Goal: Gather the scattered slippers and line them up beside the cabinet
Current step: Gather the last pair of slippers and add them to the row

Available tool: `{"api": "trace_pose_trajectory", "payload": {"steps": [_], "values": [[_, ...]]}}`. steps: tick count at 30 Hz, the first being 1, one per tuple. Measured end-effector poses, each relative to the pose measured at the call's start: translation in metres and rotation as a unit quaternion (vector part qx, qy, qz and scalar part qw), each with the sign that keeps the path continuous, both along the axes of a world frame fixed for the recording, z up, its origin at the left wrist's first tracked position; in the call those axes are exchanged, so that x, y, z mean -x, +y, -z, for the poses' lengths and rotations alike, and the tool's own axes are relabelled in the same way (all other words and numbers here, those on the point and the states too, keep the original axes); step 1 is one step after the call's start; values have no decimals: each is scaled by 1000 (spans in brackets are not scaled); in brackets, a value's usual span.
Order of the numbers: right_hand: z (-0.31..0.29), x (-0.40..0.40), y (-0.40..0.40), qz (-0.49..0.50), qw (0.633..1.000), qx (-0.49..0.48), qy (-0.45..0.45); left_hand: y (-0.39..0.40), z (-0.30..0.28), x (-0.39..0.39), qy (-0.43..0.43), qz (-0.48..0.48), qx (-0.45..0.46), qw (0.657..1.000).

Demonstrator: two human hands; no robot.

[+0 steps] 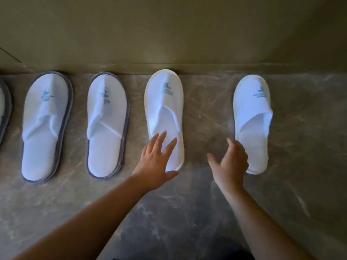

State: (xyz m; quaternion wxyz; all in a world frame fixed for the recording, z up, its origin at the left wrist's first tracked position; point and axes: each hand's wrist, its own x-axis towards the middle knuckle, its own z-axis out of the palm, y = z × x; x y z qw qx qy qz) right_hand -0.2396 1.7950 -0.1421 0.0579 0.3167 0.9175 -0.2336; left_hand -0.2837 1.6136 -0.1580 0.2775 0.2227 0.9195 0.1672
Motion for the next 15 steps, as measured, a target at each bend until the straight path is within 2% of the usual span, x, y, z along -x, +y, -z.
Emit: {"api": "trace_pose_trajectory", "payload": {"steps": [4,10,15], "values": [[6,-10,43,77,996,-25,-37,19,12,-3,4,22,52,998],[21,-6,74,119,992,-6,-49,21,15,-5,33,26,67,997],[26,-6,78,116,992,18,-35,21,12,-6,32,23,68,997]]}}
